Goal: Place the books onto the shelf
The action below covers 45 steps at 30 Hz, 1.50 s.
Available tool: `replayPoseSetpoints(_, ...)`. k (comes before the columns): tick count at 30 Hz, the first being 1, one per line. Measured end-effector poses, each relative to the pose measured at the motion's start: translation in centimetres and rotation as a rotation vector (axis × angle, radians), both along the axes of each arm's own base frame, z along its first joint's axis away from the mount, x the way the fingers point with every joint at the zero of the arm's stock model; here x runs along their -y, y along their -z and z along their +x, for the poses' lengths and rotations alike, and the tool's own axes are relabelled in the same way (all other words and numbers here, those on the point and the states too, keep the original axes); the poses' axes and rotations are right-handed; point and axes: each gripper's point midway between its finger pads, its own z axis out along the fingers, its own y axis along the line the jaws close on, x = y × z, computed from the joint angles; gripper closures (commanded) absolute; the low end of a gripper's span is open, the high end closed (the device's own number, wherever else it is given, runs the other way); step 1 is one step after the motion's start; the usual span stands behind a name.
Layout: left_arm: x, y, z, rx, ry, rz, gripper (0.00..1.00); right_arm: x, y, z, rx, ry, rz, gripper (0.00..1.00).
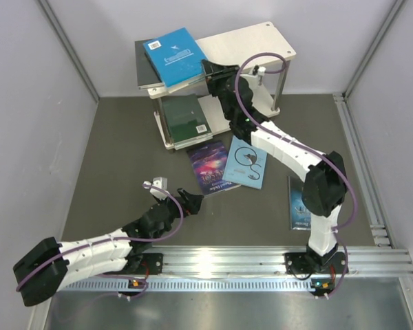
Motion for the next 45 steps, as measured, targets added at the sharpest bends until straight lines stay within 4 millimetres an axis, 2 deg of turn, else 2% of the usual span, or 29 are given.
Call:
replayPoseSetpoints(5, 0.0, 0.0, 0.0, 0.0, 0.0, 0.0, 0.01, -1.6, -0.7, -0.7, -0.017, 0.04, -0.025, 1.0)
replayPoseSetpoints(10, 0.0, 0.1, 0.0, -0.001, -0.001, 0.002, 0.01, -5.7, -1.1, -0.4, -0.017, 0.031, -0.046, 1.0)
replayPoseSetpoints(13, 0.0, 0.1, 0.0, -0.001, -0.001, 0.002, 0.01, -7.1, -0.8, -0.5, -0.021, 0.017, -0.04, 1.0)
replayPoseSetpoints(14, 0.0, 0.1, 0.0, -0.001, 0.0, 0.001, 0.01, -7.3, -0.7, -0.6, -0.023, 0.014, -0.04, 0.97)
replayPoseSetpoints(15, 0.0, 0.0, 0.0, -0.001, 0.0, 0.001, 0.01, -7.3, -0.6, -0.6, -0.025, 0.016, -0.042, 0.9)
replayPoseSetpoints(16, 0.0, 0.0, 0.0, 0.001, 0.0, -0.001, 0.01, -7.2, -0.5, -0.7, -0.026, 0.018, -0.041, 0.66)
replayPoseSetpoints(18, 0.0, -0.2, 0.0, 0.005, 0.0, -0.007, 0.02, -6.9, -0.4, -0.9, -0.021, 0.019, -0.02, 0.38)
replayPoseSetpoints(19, 0.0, -0.3, 0.0, 0.007, -0.001, -0.01, 0.01, -6.5, -1.1, -1.3, -0.008, 0.017, -0.001, 0.2)
replayPoseSetpoints(21, 0.0, -0.4, 0.0, 0.009, -0.001, -0.013, 0.01, -5.6, -2.4, -2.2, 0.014, 0.02, 0.014, 0.01)
replayPoseSetpoints(24, 0.0, -0.5, 0.0, 0.01, -0.001, -0.014, 0.01, -4.5, -2.6, -2.8, 0.007, 0.04, -0.01, 0.0)
replayPoseSetpoints(26, 0.0, -0.5, 0.1, 0.011, -0.002, -0.015, 0.01, -4.0, -1.8, -2.6, -0.008, 0.061, -0.034, 0.0)
replayPoseSetpoints(38, 0.0, -0.7, 0.1, 0.014, -0.003, -0.02, 0.01, -3.9, -0.9, -2.6, -0.035, 0.013, -0.134, 0.0)
replayPoseSetpoints(45, 0.0, -0.7, 0.1, 0.014, -0.003, -0.02, 0.01, -2.3, -0.1, -4.0, -0.046, -0.011, -0.185, 0.0)
